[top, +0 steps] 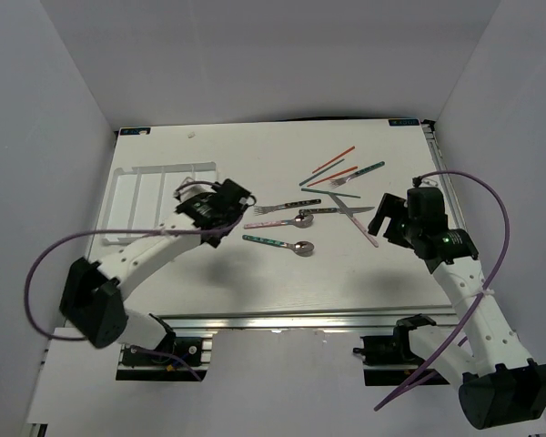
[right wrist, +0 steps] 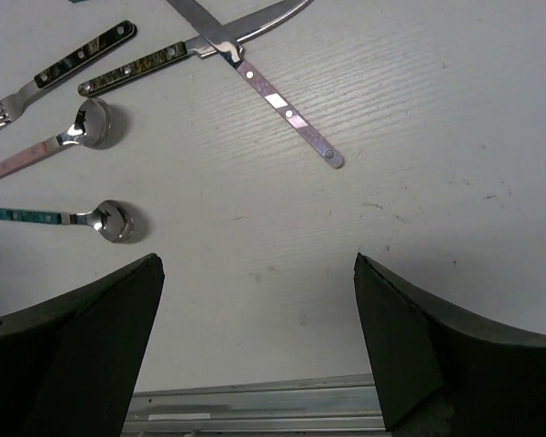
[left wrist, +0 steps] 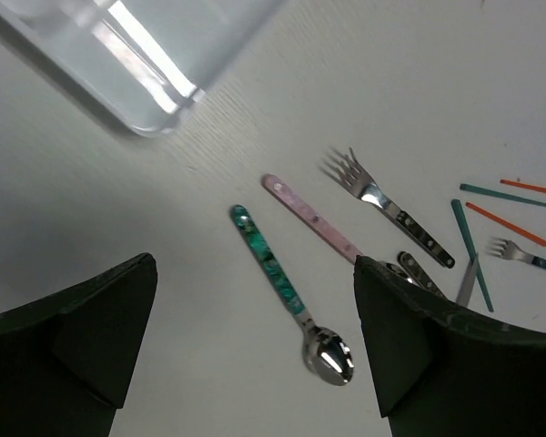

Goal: Sort the eating utensils into containers

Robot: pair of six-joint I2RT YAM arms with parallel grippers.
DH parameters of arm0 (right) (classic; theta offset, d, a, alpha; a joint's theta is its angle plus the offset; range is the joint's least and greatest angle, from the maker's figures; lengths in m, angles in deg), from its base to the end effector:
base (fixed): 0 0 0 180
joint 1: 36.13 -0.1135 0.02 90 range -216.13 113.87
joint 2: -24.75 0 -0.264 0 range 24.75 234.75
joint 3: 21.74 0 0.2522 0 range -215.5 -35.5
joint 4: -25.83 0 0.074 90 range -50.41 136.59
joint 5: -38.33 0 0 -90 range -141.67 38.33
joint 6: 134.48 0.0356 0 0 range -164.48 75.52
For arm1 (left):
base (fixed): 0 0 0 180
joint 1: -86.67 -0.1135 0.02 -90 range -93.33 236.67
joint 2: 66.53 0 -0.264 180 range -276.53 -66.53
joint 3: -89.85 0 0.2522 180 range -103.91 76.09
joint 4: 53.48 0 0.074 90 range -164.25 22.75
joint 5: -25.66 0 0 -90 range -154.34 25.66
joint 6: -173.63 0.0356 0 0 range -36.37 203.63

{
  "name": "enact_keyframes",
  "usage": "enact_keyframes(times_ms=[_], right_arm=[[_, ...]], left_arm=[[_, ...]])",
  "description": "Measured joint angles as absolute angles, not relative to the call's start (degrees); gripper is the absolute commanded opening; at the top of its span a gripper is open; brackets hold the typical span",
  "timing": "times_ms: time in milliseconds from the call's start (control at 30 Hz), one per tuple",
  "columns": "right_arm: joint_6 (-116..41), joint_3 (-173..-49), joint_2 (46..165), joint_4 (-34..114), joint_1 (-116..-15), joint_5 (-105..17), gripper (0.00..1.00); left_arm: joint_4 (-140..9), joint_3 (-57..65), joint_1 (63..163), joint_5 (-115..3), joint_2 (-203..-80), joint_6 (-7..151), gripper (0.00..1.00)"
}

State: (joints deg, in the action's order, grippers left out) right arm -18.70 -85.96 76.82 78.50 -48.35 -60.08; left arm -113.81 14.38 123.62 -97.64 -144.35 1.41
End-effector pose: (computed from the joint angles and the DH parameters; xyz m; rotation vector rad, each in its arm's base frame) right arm 0.1842 0.0346 0.3039 0.3450 2.2492 0.1831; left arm 0.2227 -0.1430 0.2690 -1.0874 2.1535 -0.1400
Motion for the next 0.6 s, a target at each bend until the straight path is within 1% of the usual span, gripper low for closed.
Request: enact_keyframes(times_ms=[200, 400, 500, 567, 600], right_arm=[[-18.31, -84.72, 76.62, 78.33, -48.35, -57.19, 0.89], [-18.37, -84.34, 75.68, 78.02, -48.35, -55.44, 0.89], [-18.55, -84.28, 75.31, 77.85, -48.35, -54.72, 0.89], [-18.72, -83.69, 75.03, 77.08, -48.35, -54.07, 0.89], [-18.79, -83.43, 74.92, 77.02, -48.35, -53.8, 0.89]], left_arm=[[-114.47, 4.69, 129.19, -98.08, -164.26, -7.85, 0.93], [-116.76, -4.24, 132.25, -97.49, -178.25, -10.65, 0.89], [-117.77, -7.92, 133.21, -97.01, -182.01, -11.42, 0.82], [-118.38, -8.88, 133.74, -96.61, -183.32, -11.9, 0.79], [-118.6, -8.88, 133.82, -96.42, -183.47, -12.16, 0.71]])
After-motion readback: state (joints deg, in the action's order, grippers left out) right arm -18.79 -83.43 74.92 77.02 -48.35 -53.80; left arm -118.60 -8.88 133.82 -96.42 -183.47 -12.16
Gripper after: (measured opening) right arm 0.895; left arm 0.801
